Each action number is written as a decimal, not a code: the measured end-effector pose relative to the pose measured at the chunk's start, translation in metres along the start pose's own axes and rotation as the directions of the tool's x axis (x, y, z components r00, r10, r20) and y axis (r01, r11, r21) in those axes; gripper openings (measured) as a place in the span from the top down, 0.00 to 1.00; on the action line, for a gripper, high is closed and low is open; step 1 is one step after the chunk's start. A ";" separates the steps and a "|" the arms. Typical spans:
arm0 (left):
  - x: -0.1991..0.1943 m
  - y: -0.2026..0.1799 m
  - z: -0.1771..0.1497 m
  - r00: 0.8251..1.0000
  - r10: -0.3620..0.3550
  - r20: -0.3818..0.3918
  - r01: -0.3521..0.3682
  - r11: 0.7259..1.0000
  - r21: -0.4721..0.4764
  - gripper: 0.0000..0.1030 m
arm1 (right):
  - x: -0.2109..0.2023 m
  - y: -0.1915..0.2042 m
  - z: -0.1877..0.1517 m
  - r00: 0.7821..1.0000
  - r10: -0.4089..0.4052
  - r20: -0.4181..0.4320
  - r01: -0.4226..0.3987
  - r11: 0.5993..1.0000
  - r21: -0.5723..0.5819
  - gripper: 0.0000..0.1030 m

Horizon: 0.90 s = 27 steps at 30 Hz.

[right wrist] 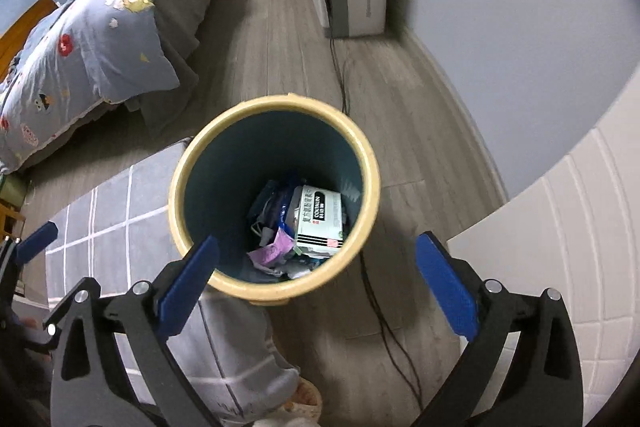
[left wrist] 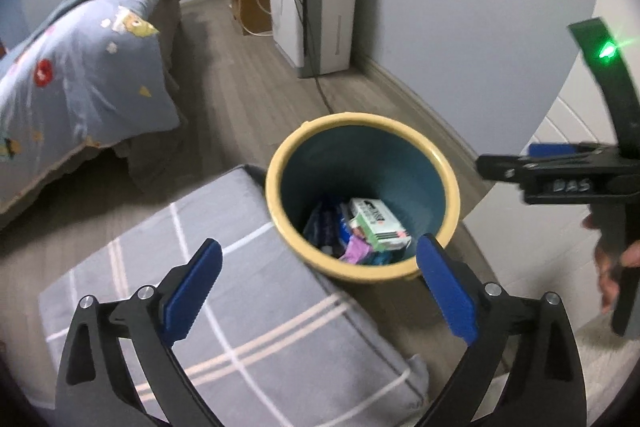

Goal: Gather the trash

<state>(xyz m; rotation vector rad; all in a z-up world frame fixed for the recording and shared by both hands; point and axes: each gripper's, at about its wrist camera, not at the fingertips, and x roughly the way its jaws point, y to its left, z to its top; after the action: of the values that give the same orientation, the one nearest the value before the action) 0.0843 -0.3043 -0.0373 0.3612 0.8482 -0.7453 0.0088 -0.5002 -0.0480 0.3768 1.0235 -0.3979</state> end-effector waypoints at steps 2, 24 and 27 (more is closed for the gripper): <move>-0.009 -0.001 -0.004 1.000 0.022 -0.003 -0.022 1.000 -0.005 0.05 | -0.009 0.001 -0.006 1.000 -0.003 0.009 0.004 1.000 -0.013 0.06; -0.018 0.009 -0.020 0.999 0.053 0.001 -0.053 0.995 -0.080 0.05 | -0.026 0.005 -0.025 0.999 0.019 0.044 -0.019 1.000 -0.005 0.06; -0.020 0.007 -0.019 0.999 0.047 0.003 -0.047 0.996 -0.074 0.05 | -0.026 0.006 -0.026 0.999 0.015 0.044 -0.015 1.000 -0.012 0.06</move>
<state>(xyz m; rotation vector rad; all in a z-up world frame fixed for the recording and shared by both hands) 0.0705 -0.2794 -0.0337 0.3123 0.8578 -0.6689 -0.0194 -0.4790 -0.0363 0.3636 0.9793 -0.3851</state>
